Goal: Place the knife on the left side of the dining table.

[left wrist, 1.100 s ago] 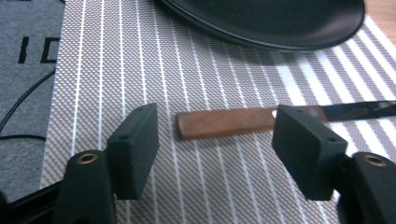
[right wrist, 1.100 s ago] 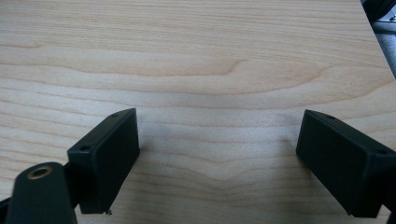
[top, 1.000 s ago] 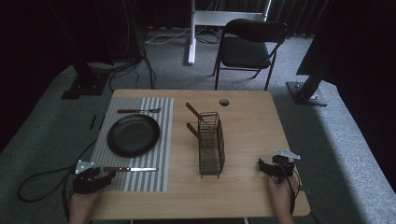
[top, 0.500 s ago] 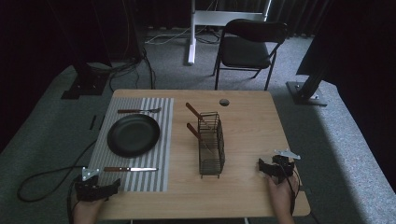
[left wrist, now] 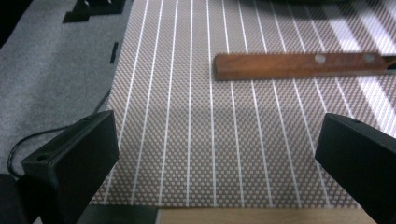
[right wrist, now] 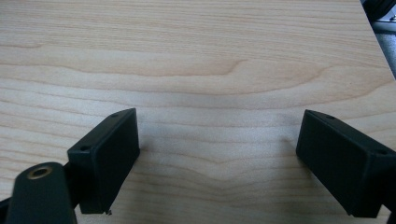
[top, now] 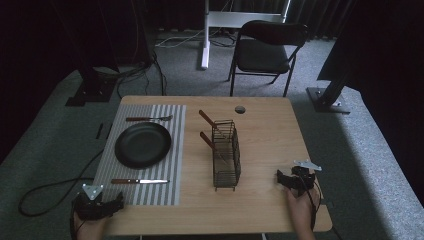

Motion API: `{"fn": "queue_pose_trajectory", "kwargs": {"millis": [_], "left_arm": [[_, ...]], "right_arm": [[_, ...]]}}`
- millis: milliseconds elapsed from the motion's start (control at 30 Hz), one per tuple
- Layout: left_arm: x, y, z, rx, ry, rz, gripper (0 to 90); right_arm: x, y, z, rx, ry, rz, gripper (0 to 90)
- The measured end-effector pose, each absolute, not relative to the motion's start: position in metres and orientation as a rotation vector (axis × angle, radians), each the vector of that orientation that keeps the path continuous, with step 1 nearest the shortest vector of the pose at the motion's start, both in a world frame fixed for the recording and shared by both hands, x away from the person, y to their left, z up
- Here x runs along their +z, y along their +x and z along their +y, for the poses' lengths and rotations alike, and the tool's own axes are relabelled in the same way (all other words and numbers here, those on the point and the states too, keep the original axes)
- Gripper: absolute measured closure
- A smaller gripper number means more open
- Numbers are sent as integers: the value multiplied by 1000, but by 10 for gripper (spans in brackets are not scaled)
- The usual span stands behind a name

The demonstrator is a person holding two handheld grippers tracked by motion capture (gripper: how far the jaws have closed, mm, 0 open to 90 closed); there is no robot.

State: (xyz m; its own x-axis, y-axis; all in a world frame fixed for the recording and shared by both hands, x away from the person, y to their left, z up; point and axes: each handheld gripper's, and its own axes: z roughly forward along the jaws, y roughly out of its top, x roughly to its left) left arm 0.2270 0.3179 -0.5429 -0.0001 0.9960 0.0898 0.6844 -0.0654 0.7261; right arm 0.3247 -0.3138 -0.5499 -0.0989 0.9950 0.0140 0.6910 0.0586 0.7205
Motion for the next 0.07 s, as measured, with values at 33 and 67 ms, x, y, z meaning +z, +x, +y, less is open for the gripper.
{"fn": "queue_pose_trajectory", "kwargs": {"millis": [33,67], "left_arm": [[-543,227,317,849,1795,1727,1],[-542,226,317,859,1797,1724,1]], "right_arm": [[-550,325,-314,799,1679,1845,122],[-550,325,-314,798,1680,1845,123]]}}
